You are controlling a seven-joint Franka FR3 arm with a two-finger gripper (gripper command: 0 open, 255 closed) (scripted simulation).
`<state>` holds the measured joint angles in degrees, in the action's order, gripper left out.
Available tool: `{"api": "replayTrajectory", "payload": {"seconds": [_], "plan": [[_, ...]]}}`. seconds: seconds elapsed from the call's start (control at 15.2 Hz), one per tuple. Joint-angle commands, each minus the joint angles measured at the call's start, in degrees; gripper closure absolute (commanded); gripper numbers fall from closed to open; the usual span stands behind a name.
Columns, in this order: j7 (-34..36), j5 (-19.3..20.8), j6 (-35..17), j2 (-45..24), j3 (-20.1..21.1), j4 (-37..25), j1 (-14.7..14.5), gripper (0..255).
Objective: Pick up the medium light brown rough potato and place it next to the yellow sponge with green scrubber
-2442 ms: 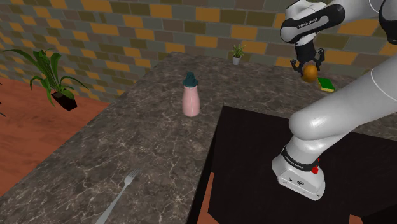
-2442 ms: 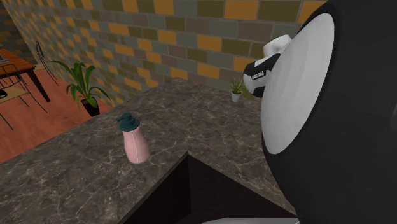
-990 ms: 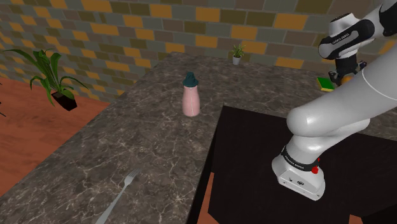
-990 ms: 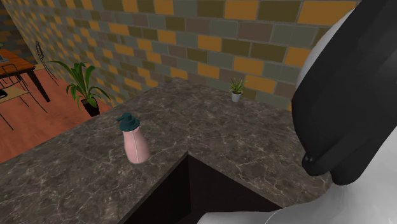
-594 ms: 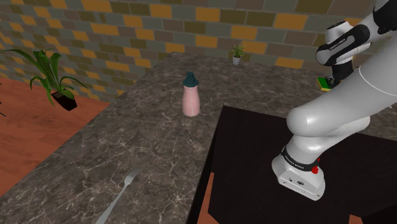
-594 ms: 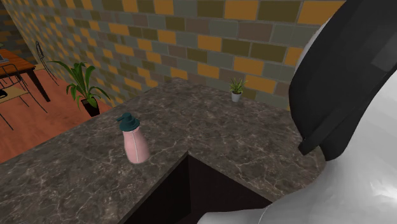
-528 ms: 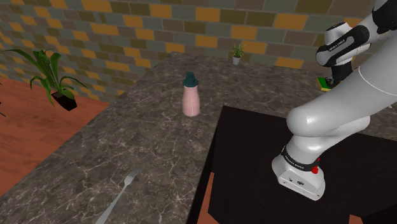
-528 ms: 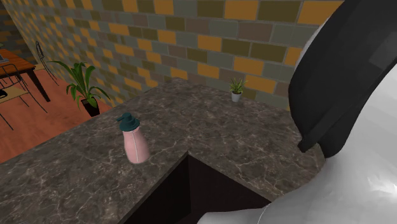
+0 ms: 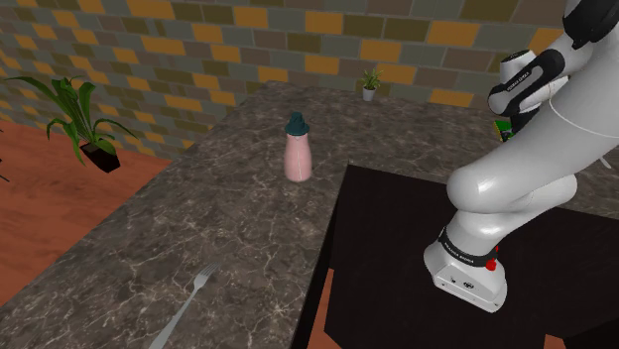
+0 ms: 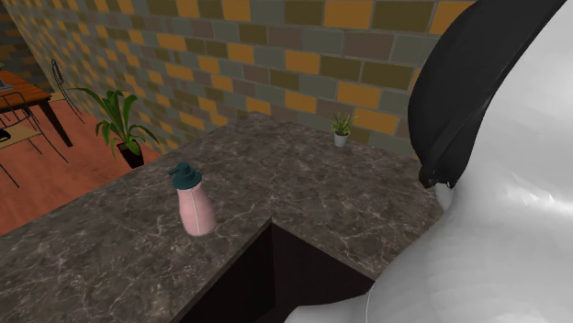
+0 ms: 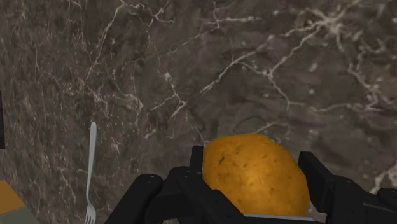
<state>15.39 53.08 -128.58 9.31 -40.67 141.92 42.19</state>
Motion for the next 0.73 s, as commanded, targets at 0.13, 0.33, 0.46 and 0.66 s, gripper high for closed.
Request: {"api": "replayTrajectory", "payload": {"seconds": [0.13,0.33,0.46,0.66], "plan": [[0.83,0.15,-2.34,-2.11,-0.55,0.59,0.02,255],[0.83,0.15,-2.34,-2.12,-0.57,0.59,-0.01,255],[0.83,0.15,-2.34,-2.12,-0.59,0.59,-0.02,255],[0.76,0.10,-2.35,-2.18,-0.62,0.51,-0.03,0]]}}
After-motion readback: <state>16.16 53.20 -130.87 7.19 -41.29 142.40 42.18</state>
